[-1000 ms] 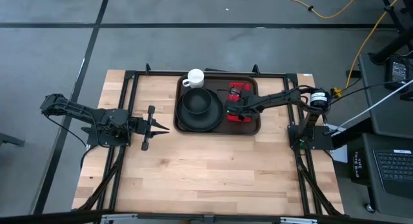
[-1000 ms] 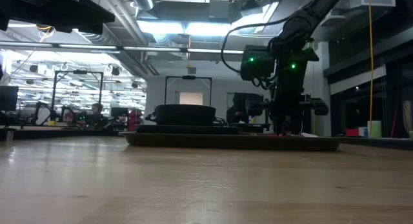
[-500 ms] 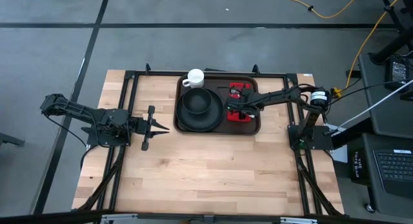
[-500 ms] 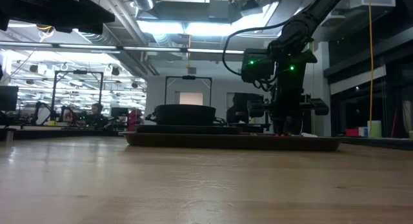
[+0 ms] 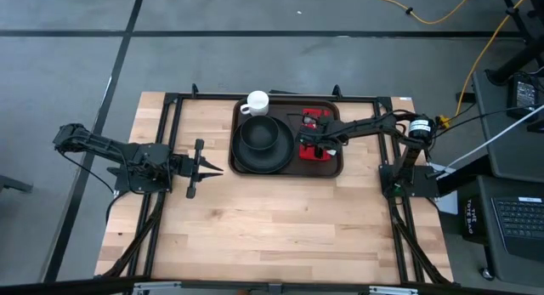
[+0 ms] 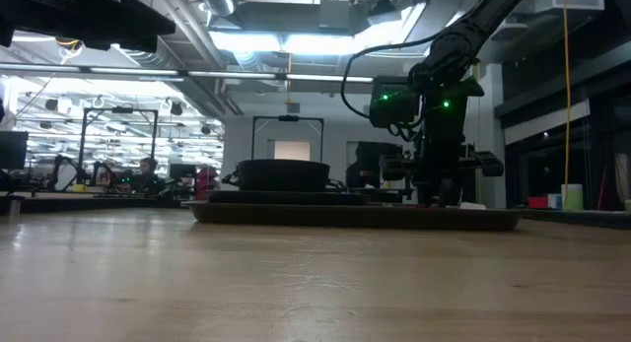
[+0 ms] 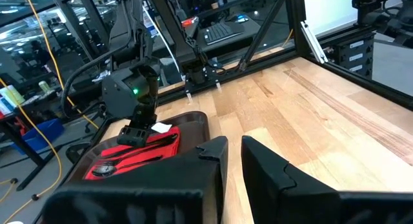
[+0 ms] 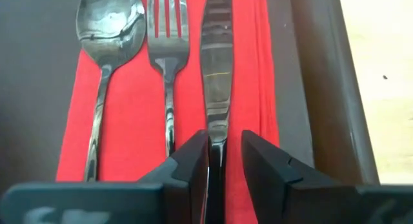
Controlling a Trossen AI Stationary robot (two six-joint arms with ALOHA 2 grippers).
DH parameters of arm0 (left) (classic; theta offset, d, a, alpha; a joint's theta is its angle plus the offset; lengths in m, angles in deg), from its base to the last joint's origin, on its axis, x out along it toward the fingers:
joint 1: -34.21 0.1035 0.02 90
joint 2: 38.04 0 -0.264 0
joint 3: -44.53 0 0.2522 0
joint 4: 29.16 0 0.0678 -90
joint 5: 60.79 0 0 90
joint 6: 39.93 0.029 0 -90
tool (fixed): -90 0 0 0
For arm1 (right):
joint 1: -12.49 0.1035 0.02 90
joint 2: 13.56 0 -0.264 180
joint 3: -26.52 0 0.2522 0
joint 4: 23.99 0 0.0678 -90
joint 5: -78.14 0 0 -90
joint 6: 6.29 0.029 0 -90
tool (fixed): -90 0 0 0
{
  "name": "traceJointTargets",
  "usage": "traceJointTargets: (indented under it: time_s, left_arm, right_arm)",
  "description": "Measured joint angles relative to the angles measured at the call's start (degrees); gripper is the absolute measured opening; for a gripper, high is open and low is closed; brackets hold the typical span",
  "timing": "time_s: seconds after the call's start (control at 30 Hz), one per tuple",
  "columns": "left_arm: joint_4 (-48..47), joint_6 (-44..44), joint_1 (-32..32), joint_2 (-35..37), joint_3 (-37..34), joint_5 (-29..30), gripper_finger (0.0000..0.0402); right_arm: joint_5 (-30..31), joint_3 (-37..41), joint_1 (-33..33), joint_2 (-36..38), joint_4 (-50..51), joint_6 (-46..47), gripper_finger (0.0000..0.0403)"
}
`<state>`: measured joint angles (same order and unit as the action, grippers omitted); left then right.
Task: Set up tray
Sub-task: Put the black dinner knife on top of the red napkin on the right side of the fork, then return to Home Position
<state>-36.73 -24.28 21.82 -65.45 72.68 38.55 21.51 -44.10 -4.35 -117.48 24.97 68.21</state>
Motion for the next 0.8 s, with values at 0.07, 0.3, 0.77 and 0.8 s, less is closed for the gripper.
traceJointTargets:
  time_s: [0.07,0.3,0.77,0.8]
  left_arm:
    - [0.0,0.0,0.0,0.0,0.0,0.0,0.004]
    - [0.0,0.0,0.0,0.0,0.0,0.0,0.0036]
    - [-0.2,-2.9,0.0,0.0,0.0,0.0,0.0036]
    - [-0.2,-3.2,0.0,0.0,0.0,0.0,0.0036]
  right_arm:
    - [0.0,0.0,0.0,0.0,0.0,0.0,0.0096]
    - [0.0,0.0,0.0,0.0,1.5,-0.2,0.0083]
    - [-0.8,0.0,0.2,9.2,2.8,-6.0,0.0082]
    - [-1.1,0.0,0.4,10.1,2.5,-7.1,0.0082]
